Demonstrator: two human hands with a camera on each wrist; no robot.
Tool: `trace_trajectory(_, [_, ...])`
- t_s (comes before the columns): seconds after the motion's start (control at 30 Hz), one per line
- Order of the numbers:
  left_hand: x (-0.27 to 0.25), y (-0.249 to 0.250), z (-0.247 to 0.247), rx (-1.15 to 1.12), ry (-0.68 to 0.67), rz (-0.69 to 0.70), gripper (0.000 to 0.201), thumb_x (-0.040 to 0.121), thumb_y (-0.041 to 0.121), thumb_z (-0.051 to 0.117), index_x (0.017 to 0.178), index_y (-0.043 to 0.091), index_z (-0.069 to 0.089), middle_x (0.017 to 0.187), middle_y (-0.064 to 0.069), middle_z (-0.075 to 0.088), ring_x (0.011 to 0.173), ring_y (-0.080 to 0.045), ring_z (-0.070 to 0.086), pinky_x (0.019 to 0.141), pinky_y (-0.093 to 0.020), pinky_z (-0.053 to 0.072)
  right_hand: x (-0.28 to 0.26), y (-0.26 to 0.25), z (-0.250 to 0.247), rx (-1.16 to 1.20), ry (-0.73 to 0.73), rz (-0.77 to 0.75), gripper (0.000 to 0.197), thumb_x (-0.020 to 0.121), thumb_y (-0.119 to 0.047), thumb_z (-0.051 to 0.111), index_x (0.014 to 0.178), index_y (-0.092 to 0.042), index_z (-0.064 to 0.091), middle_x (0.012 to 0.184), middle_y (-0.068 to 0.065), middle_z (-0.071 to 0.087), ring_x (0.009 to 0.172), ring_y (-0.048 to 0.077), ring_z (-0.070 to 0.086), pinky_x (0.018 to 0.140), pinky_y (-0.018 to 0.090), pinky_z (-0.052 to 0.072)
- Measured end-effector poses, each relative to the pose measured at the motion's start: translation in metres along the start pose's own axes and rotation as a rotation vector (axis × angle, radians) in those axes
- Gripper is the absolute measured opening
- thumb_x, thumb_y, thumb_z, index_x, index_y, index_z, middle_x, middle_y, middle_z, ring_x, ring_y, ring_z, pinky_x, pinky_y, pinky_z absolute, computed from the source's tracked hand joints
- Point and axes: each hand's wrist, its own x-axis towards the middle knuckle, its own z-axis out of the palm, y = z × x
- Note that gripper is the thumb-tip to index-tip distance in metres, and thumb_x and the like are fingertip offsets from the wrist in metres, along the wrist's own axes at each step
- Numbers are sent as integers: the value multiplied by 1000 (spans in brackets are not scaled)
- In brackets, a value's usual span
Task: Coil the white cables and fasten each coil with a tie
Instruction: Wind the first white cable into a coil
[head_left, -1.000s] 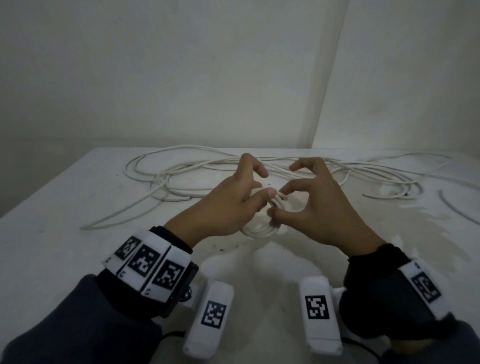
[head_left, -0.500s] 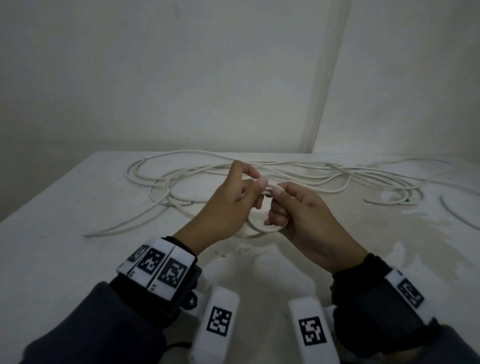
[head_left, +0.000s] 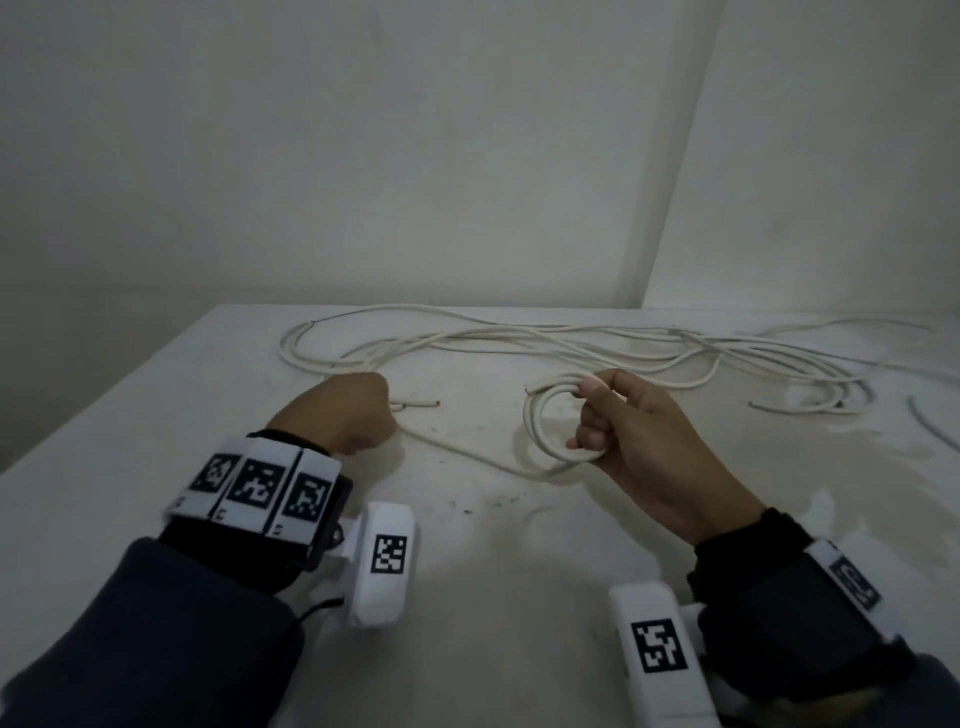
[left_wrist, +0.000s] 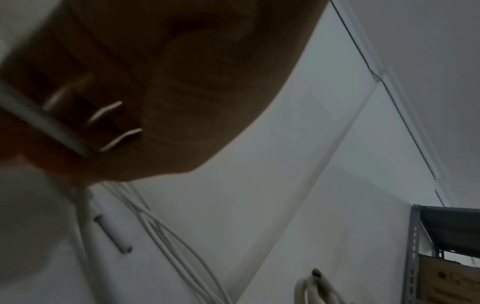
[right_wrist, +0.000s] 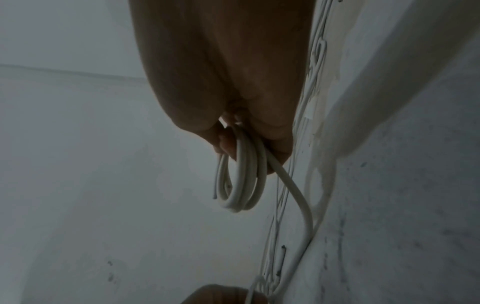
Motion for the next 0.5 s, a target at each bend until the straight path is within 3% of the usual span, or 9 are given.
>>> trace_trajectory(0.07, [4, 4, 0, -429, 84, 55, 5, 93, 3, 51, 91, 5, 55, 90, -15, 56, 75, -20, 59, 61, -20, 49, -3, 0, 3, 7, -86, 50, 16, 99, -13, 46, 84, -9, 53, 57, -2, 35, 47, 8, 37, 65, 27, 49])
trace_trajectory(0.1, [3, 10, 2, -729, 123, 91, 15, 91, -2, 51, 78, 6, 50, 78, -12, 50, 65, -16, 54, 53, -16, 47, -4, 0, 5, 18, -134, 75, 18, 98, -13, 46, 82, -9, 54, 59, -1, 35, 48, 9, 37, 67, 29, 49])
trace_trajectory(0.17, [-4, 28, 9, -1302, 97, 109, 21, 91, -8, 46, 75, 6, 46, 73, -11, 49, 66, -16, 55, 58, -19, 50, -8, -3, 9, 84, -232, 119, 26, 97, -13, 46, 73, -12, 57, 60, 1, 34, 49, 10, 37, 71, 32, 49])
trace_trajectory(0.2, [-6, 35, 16, -1410, 77, 142, 17, 92, -8, 44, 80, 4, 49, 75, -11, 54, 70, -17, 57, 63, -23, 51, -11, -4, 11, 148, -277, 139, 30, 95, -14, 46, 69, -14, 60, 60, 1, 34, 50, 10, 37, 70, 31, 50])
trace_trajectory(0.23, [-7, 41, 25, -1388, 43, 210, 15, 93, -6, 44, 84, 3, 50, 77, -9, 58, 71, -16, 57, 65, -25, 48, -13, -6, 14, 227, -317, 161, 33, 94, -14, 46, 65, -16, 62, 61, 1, 33, 50, 10, 37, 66, 28, 51])
trace_trajectory(0.3, [-7, 47, 41, -1085, -4, 377, 16, 94, 0, 48, 82, 6, 55, 75, -7, 62, 70, -15, 54, 67, -29, 43, -15, -7, 22, 367, -369, 191, 34, 93, -14, 44, 65, -15, 63, 62, 2, 33, 52, 10, 38, 57, 23, 50])
trace_trajectory(0.37, [-2, 46, 48, -789, 9, 439, 7, 92, 8, 58, 88, 8, 64, 90, -18, 68, 83, -22, 60, 73, -30, 42, -15, -6, 27, 448, -314, 164, 33, 94, -14, 43, 67, -14, 60, 61, 3, 35, 52, 11, 41, 59, 26, 53])
trace_trajectory(0.43, [1, 41, 45, -588, 148, 365, 22, 85, 26, 69, 99, 9, 70, 93, -9, 68, 92, -21, 62, 70, -22, 39, -10, -4, 27, 495, -183, 108, 24, 94, -15, 44, 73, -13, 54, 58, 2, 39, 51, 11, 47, 80, 39, 57])
trace_trajectory(0.5, [-1, 35, 37, -359, 216, 262, 42, 76, 52, 72, 95, 15, 74, 89, 1, 66, 96, -17, 60, 69, -20, 42, -4, -2, 21, 519, -54, 48, 12, 91, -18, 49, 80, -12, 50, 56, 1, 43, 52, 10, 51, 99, 48, 45])
